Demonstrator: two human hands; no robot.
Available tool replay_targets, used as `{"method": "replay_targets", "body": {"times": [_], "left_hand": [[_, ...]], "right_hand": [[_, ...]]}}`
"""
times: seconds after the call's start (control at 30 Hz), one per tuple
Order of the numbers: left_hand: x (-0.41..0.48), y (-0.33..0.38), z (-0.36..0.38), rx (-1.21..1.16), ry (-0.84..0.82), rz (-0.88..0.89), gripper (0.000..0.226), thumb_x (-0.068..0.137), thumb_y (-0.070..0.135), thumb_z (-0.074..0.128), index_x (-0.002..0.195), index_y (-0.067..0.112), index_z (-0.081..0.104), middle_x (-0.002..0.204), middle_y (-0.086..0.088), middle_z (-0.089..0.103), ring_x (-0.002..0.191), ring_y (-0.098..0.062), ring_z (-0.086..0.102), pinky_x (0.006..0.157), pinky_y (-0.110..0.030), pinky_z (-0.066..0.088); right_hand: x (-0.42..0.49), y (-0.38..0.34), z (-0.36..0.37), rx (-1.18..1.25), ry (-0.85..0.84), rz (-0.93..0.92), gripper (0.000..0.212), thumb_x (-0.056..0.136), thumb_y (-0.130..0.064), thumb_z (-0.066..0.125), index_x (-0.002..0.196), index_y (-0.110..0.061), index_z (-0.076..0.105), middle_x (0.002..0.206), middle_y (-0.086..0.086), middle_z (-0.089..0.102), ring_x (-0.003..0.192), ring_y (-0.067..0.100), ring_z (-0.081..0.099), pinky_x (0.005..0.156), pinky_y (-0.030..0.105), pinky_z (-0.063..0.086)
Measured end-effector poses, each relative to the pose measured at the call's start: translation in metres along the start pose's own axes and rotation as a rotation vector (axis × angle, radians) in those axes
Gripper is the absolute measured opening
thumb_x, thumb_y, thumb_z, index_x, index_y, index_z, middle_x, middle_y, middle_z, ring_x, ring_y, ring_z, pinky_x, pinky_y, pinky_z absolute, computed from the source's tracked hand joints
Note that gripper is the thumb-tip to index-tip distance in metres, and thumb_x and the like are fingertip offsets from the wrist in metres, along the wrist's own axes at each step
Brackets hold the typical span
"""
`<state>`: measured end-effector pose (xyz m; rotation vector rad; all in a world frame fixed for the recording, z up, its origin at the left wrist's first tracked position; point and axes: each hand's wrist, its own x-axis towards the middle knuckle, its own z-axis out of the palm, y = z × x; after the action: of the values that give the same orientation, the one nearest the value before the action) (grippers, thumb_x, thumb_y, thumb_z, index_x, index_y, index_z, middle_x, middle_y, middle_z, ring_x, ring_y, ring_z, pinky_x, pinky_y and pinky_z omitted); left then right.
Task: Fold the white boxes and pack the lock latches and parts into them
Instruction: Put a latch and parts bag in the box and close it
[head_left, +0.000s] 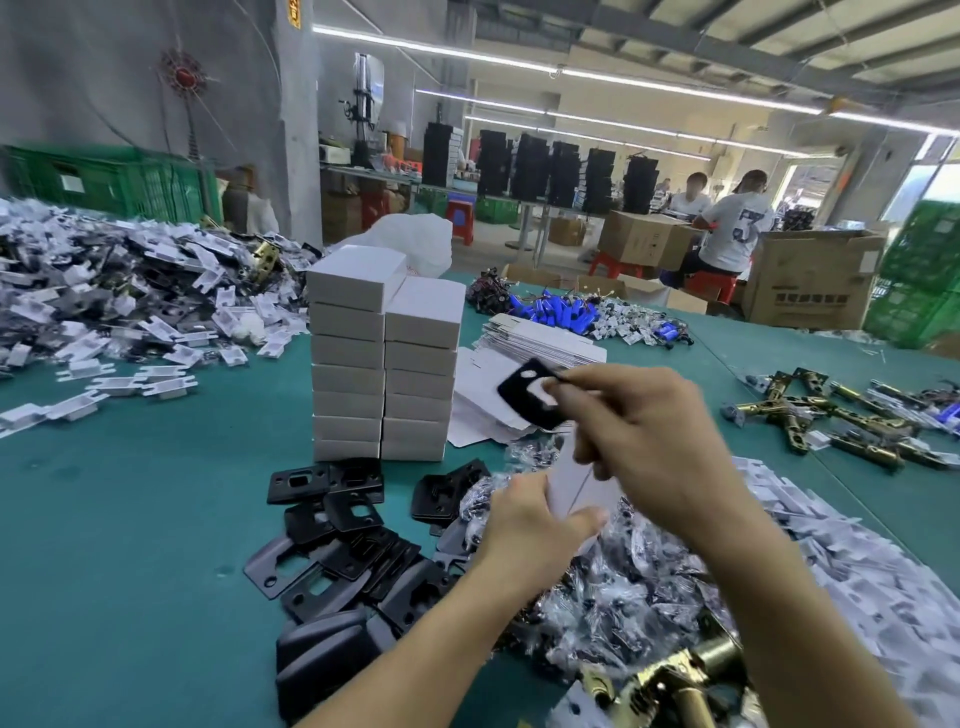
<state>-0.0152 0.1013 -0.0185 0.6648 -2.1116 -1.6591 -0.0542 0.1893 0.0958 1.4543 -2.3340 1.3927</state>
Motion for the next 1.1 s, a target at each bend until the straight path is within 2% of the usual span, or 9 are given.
{"method": "replay_targets", "body": {"times": [0.07,0.17,0.3,0.43,0.57,0.77,0.87,0.93,1.1], "left_hand": [[0.0,-0.001,0.0,-0.021,-0.018,-0.006,0.029,0.085,0.035,0.078,0.108,0.02,0.069,0.1,0.001,0.072,0.088,-0.018,0.071,0.076,-0.035,0.063],[-0.001,0.0,-0.002,-0.086,-0.007,0.008,0.035,0.082,0.03,0.081,0.112,0.022,0.067,0.102,0.002,0.07,0.09,-0.019,0.071,0.076,-0.041,0.063],[-0.002,0.002,-0.005,-0.108,0.102,0.064,0.029,0.078,0.028,0.085,0.102,0.027,0.068,0.094,0.006,0.072,0.085,-0.015,0.071,0.073,-0.038,0.062],[0.0,0.002,-0.004,-0.159,0.114,0.101,0.027,0.078,0.021,0.086,0.094,0.034,0.069,0.093,0.006,0.073,0.088,-0.02,0.07,0.078,-0.044,0.061],[-0.001,0.003,-0.004,-0.191,0.098,0.135,0.029,0.078,0.015,0.086,0.098,0.032,0.074,0.093,0.005,0.074,0.091,-0.025,0.07,0.082,-0.051,0.059],[-0.003,0.005,-0.005,-0.166,0.059,0.206,0.03,0.079,0.014,0.085,0.106,0.024,0.076,0.089,0.009,0.075,0.081,-0.008,0.066,0.079,-0.04,0.058],[-0.004,0.006,-0.004,-0.159,0.03,0.244,0.032,0.08,0.014,0.084,0.109,0.027,0.076,0.092,0.01,0.075,0.087,-0.011,0.067,0.081,-0.04,0.057],[-0.004,0.006,-0.004,-0.177,0.016,0.266,0.03,0.08,0.015,0.084,0.101,0.035,0.075,0.091,0.009,0.075,0.088,-0.015,0.067,0.081,-0.041,0.057],[-0.005,0.006,-0.003,-0.195,-0.029,0.329,0.03,0.079,0.01,0.084,0.091,0.036,0.075,0.081,0.007,0.071,0.074,-0.013,0.062,0.069,-0.04,0.056]], "right_hand": [[-0.014,0.01,-0.019,0.028,0.086,0.094,0.011,0.088,-0.018,0.068,0.085,-0.027,0.075,0.062,-0.008,0.071,0.05,0.003,0.063,0.053,0.014,0.047],[-0.029,0.025,-0.032,0.039,0.152,0.228,0.012,0.077,-0.024,0.072,0.086,-0.032,0.076,0.074,-0.013,0.075,0.071,0.004,0.07,0.072,0.032,0.058],[-0.036,0.033,-0.038,0.005,0.228,0.244,0.007,0.077,-0.041,0.072,0.073,-0.035,0.073,0.069,-0.014,0.073,0.066,0.005,0.068,0.069,0.038,0.057],[-0.036,0.045,-0.048,-0.132,0.231,0.18,0.033,0.087,-0.008,0.067,0.086,-0.041,0.07,0.075,-0.01,0.071,0.065,0.003,0.066,0.062,0.029,0.055],[-0.04,0.049,-0.055,-0.126,0.157,0.051,0.044,0.09,-0.016,0.067,0.118,-0.048,0.055,0.082,-0.008,0.066,0.068,0.003,0.066,0.052,0.021,0.049],[-0.037,0.047,-0.053,-0.281,0.288,-0.206,0.017,0.08,-0.013,0.077,0.094,-0.02,0.073,0.083,-0.01,0.071,0.077,0.003,0.065,0.067,0.007,0.042],[-0.037,0.044,-0.052,-0.311,0.327,-0.322,0.016,0.079,-0.024,0.071,0.091,-0.015,0.077,0.087,-0.004,0.071,0.081,0.014,0.063,0.072,0.01,0.043],[-0.037,0.043,-0.05,-0.334,0.322,-0.343,0.016,0.079,-0.026,0.07,0.09,-0.016,0.078,0.089,-0.003,0.069,0.085,0.02,0.061,0.073,0.023,0.047],[-0.035,0.043,-0.046,-0.387,0.213,-0.302,0.014,0.079,-0.018,0.075,0.092,-0.02,0.079,0.083,-0.008,0.066,0.076,0.019,0.055,0.061,0.029,0.044]]}}
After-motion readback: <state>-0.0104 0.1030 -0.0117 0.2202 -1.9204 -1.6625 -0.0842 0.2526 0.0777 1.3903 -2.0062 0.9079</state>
